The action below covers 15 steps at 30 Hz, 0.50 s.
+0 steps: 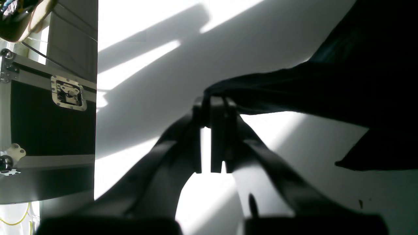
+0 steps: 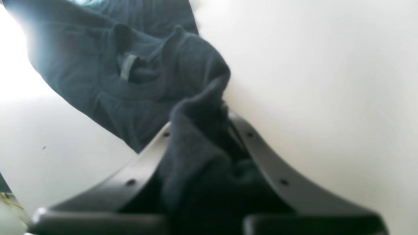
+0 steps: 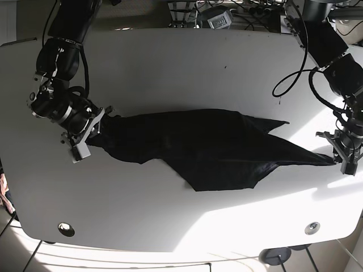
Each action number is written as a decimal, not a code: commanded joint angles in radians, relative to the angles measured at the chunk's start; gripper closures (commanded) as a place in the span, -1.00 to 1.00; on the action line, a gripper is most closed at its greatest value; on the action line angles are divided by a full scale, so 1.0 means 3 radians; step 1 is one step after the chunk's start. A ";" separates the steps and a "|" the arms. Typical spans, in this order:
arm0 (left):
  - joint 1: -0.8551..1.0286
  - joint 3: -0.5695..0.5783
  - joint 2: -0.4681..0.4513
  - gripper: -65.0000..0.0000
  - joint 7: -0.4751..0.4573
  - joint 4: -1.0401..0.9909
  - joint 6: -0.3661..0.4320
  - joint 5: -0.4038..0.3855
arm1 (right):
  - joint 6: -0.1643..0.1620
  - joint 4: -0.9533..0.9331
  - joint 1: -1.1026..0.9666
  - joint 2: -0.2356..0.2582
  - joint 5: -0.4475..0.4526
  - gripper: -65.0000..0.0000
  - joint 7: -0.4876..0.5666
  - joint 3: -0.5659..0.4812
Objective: Fold the T-shirt properly
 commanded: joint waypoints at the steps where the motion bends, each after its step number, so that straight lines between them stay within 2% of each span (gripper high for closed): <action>1: -0.0232 0.0072 -0.0002 1.00 -0.0072 0.0062 0.0021 -0.0047 | 0.0017 -0.0001 0.0288 0.0049 0.0072 0.94 0.0109 0.0020; 7: -0.0856 0.0609 0.0009 1.00 -0.0067 -0.0158 0.0021 -0.0057 | 0.0017 -0.0820 0.1198 0.0172 0.0067 0.94 0.0129 0.0005; 11: -0.1316 0.0640 0.0009 1.00 -0.0067 -0.0618 0.0021 -0.0057 | 0.0017 -0.1362 0.1791 0.0212 0.0067 0.94 0.0196 -0.0001; 15: -0.1684 0.0640 -0.0058 1.00 -0.0083 -0.0848 0.0021 -0.0052 | 0.0017 -0.1674 0.2287 0.0340 0.0062 0.94 0.0328 -0.0072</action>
